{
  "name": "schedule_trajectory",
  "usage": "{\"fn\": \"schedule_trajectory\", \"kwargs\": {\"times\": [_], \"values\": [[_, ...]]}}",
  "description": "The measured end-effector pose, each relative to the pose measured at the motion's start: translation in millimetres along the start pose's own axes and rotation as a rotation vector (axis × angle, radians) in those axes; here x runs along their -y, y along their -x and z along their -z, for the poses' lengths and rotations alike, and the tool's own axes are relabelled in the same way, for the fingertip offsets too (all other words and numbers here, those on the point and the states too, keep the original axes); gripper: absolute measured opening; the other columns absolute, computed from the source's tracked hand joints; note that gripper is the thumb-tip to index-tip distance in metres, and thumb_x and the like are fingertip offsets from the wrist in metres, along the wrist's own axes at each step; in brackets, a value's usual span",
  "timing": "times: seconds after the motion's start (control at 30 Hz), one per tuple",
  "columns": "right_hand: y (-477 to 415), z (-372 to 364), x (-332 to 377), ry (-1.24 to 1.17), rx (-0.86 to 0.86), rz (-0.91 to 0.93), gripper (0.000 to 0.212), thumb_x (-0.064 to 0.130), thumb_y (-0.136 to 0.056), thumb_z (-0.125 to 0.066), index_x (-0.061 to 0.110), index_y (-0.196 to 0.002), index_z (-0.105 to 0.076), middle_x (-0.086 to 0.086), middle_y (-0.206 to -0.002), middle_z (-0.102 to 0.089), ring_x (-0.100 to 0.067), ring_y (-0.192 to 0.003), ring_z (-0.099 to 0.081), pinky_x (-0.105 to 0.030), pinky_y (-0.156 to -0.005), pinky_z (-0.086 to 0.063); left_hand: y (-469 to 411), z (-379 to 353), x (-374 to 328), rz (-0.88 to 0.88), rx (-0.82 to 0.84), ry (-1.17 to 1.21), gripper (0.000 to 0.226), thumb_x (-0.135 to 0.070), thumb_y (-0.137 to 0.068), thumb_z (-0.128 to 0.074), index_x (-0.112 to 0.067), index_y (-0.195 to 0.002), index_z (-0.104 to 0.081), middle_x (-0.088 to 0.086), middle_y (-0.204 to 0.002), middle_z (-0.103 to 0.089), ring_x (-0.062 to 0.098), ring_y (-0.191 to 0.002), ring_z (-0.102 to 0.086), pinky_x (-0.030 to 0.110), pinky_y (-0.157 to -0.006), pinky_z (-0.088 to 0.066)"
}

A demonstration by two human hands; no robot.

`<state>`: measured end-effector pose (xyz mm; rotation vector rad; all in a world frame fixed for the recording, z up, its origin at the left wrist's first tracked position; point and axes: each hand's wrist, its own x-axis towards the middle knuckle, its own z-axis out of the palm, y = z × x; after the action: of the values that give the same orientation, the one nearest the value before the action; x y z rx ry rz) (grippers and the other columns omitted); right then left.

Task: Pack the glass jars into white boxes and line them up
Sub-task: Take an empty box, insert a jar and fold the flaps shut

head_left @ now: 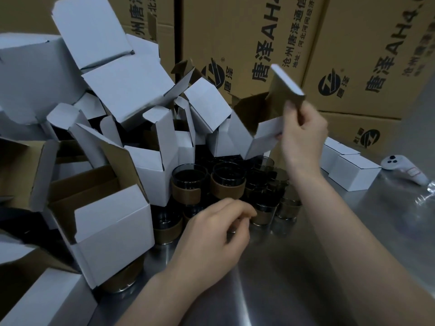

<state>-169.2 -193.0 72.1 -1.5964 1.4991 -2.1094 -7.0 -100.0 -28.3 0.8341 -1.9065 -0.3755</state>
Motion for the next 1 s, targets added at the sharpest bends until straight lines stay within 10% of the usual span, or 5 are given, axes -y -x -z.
{"fn": "schedule_trajectory", "kwargs": {"times": [0.3, 0.6, 1.0], "values": [[3, 39, 24, -0.483, 0.029, 0.128, 0.022, 0.012, -0.094, -0.055, 0.019, -0.073, -0.054, 0.018, -0.063, -0.055, -0.002, -0.062, -0.050, -0.021, -0.059, -0.043, -3, 10, -7, 0.031, -0.429, 0.142, 0.029, -0.025, -0.090, -0.050, -0.024, -0.119, -0.056, -0.011, -0.112, -0.060, 0.009, -0.109, -0.059, 0.014, -0.089, -0.045], [32, 28, 23, -0.620, 0.437, -0.097, 0.013, 0.014, -0.087, -0.056, 0.017, -0.087, -0.069, 0.005, -0.079, -0.072, -0.011, -0.073, -0.067, -0.024, -0.063, -0.055, -3, 12, -8, 0.013, -0.269, 0.309, 0.074, -0.053, -0.086, -0.059, -0.046, -0.149, -0.021, -0.017, -0.154, -0.034, 0.009, -0.144, -0.032, 0.021, -0.113, -0.030], [49, 6, 5, -0.570, 0.523, -0.159, 0.030, 0.029, -0.097, -0.045, 0.022, -0.093, -0.073, 0.005, -0.086, -0.073, -0.010, -0.077, -0.065, -0.018, -0.062, -0.053, -6, 16, -6, 0.092, -0.200, 0.326, 0.092, -0.047, -0.070, -0.076, -0.049, -0.147, -0.025, -0.013, -0.141, -0.040, 0.015, -0.130, -0.049, 0.043, -0.098, -0.052]]}}
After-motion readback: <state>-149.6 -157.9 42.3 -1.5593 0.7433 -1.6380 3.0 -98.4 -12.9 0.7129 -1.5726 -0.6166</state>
